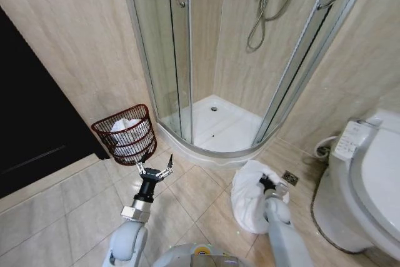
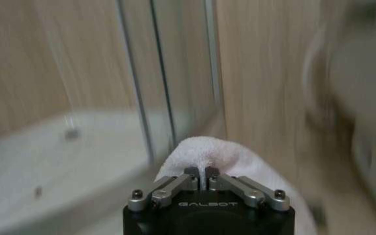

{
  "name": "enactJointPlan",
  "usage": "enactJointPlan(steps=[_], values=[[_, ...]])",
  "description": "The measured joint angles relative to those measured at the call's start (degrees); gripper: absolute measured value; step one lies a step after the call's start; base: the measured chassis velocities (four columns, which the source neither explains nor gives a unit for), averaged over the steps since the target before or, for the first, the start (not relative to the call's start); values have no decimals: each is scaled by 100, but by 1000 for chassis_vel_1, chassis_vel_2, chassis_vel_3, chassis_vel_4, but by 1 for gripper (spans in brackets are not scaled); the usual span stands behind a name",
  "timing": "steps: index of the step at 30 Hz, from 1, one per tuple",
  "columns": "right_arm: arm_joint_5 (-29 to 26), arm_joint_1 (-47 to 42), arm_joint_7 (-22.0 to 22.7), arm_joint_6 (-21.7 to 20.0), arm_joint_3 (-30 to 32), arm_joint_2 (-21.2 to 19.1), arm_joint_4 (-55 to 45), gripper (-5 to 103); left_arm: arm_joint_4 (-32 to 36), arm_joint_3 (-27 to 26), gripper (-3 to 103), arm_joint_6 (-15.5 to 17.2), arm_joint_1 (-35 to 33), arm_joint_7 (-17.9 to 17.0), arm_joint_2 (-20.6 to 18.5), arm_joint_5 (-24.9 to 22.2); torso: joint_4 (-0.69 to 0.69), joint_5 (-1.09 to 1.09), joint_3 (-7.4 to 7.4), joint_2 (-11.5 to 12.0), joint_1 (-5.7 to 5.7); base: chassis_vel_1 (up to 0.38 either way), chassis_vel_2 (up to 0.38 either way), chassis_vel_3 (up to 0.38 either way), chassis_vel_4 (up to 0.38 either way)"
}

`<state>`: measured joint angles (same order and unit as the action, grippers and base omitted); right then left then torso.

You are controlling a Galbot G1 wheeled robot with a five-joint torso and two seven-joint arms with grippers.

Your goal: Discard the used towel into the hamper.

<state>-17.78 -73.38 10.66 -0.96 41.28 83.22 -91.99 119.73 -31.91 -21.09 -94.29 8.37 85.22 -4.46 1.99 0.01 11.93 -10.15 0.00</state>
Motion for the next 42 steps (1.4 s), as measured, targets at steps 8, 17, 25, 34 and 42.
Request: enactJointPlan(steps=[8, 17, 25, 34, 42], values=[[263, -909, -901, 437, 597, -229, -1856, 4, 23, -4, 100, -9, -7, -47, 44, -37, 1, -2, -1, 0, 0, 0, 0, 0, 0], [-627, -2689, -1915, -9, 1428, -805, -4102, 4, 86, 42, 100, 94, -54, -100, 116, -392, 1, 0, -1, -1, 0, 0, 0, 0, 0], [-479, -2811, -2006, -135, 1238, -797, -4637, 4, 63, -29, 100, 77, -1, -106, 145, -442, 3, 0, 0, 0, 0, 19, 9, 20, 16], [-27, -2567, -2379, -428, 897, -839, -4840, 4, 0, -2, 100, 110, 61, -119, 220, -420, 3, -1, 0, 0, 0, 66, 65, 69, 65], [67, -2548, -2468, -457, 922, -775, -4720, 4, 31, 31, 100, 353, 124, -250, 194, -365, 4, -1, 37, -72, 21, 101, 87, 77, 95]])
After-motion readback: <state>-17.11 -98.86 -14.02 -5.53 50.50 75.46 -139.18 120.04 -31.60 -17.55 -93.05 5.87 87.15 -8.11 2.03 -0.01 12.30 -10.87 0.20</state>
